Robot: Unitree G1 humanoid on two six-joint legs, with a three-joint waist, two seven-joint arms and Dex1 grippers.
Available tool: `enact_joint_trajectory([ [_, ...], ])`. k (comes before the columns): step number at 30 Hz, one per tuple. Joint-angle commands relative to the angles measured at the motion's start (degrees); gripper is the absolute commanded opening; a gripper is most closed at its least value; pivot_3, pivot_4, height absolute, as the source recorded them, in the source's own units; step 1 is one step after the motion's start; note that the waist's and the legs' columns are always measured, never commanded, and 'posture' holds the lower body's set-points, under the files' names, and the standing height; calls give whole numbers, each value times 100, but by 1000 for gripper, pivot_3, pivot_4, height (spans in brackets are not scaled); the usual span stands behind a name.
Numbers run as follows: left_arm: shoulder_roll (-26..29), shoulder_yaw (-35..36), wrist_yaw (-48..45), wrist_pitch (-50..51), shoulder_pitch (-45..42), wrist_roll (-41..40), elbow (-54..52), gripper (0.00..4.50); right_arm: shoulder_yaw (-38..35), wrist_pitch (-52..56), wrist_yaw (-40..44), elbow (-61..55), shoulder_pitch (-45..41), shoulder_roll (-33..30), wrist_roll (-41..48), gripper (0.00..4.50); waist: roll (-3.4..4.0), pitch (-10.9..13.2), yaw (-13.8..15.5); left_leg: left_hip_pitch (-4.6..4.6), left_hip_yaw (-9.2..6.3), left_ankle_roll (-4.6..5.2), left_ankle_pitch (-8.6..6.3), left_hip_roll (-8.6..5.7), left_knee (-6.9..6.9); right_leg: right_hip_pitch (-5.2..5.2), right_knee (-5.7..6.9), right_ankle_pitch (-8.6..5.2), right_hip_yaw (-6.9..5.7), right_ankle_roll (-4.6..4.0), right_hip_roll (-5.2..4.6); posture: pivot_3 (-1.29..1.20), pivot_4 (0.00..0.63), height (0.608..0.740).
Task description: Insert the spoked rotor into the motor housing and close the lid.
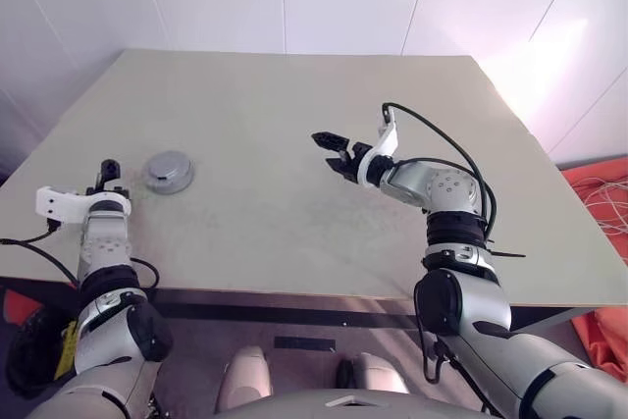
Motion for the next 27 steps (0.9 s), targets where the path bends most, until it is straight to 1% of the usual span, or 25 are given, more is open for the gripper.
enact_joint_trajectory([
  [1,160,-462,-376,-142,-145,455,-205,4488,293,-233,509,-398,10,-112,-146,4500,-1,-1,26,0,0,0,0,0,0,0,0,0,0,0,0,0,0,740],
  [3,152,-1063,-896,186,-131,736,-614,4488,710,-710,1176,-906,238,-224,-394,4500,-4,-1,108,-4,1,0,0,-2,1,2,0,0,-1,-1,-2,0,0,740],
  [5,113,-1671,-1491,613,-18,838,-1269,4488,1213,-1181,1815,-1367,519,-450,-752,4500,-6,-1,196,-13,1,0,0,-2,5,1,-2,1,-4,-1,-2,0,0,740],
  [8,190,-2475,-2258,1208,235,910,-2282,4488,1785,-1508,2760,-1802,871,-999,-1080,4500,-7,-2,259,-18,1,1,0,-6,6,1,-2,1,-7,-2,-10,0,0,740],
  [12,296,-2999,-2773,1644,456,974,-3063,4488,2110,-1897,3586,-2016,1118,-1621,-1365,4500,-5,-2,247,-12,4,2,-1,-2,5,2,4,-1,-4,-9,-8,0,0,740],
  [16,404,-3502,-3167,1874,696,1186,-3642,4488,2213,-2690,3965,-1950,1289,-2132,-1933,4500,-5,-2,183,-11,5,2,0,-1,8,3,11,-11,-3,-27,-6,0,0,740],
  [21,334,-3928,-3354,1724,938,1600,-3890,4488,2355,-4168,4161,-1746,1683,-2428,-2813,4500,-4,-2,154,-11,8,6,-1,0,15,14,10,-10,-2,-31,-6,0,0,740],
  [24,237,-4149,-3385,1521,1010,1899,-3901,4488,2437,-4398,4328,-1726,1847,-2544,-3036,4500,-2,-3,145,-11,8,10,-2,0,24,14,10,-10,-3,-31,-6,0,0,740],
  [26,178,-4225,-3408,1502,1037,1978,-3939,4488,2450,-4281,4484,-1820,1945,-2589,-3001,4500,-1,-3,142,-8,8,19,-5,1,36,13,10,-10,-4,-33,-6,0,0,740],
  [27,174,-4262,-3468,1582,1056,1950,-4024,4488,2404,-4049,4574,-1974,2007,-2618,-2852,4500,-1,-3,142,-9,7,23,-7,1,43,15,10,-9,-4,-33,-6,0,0,740],
])
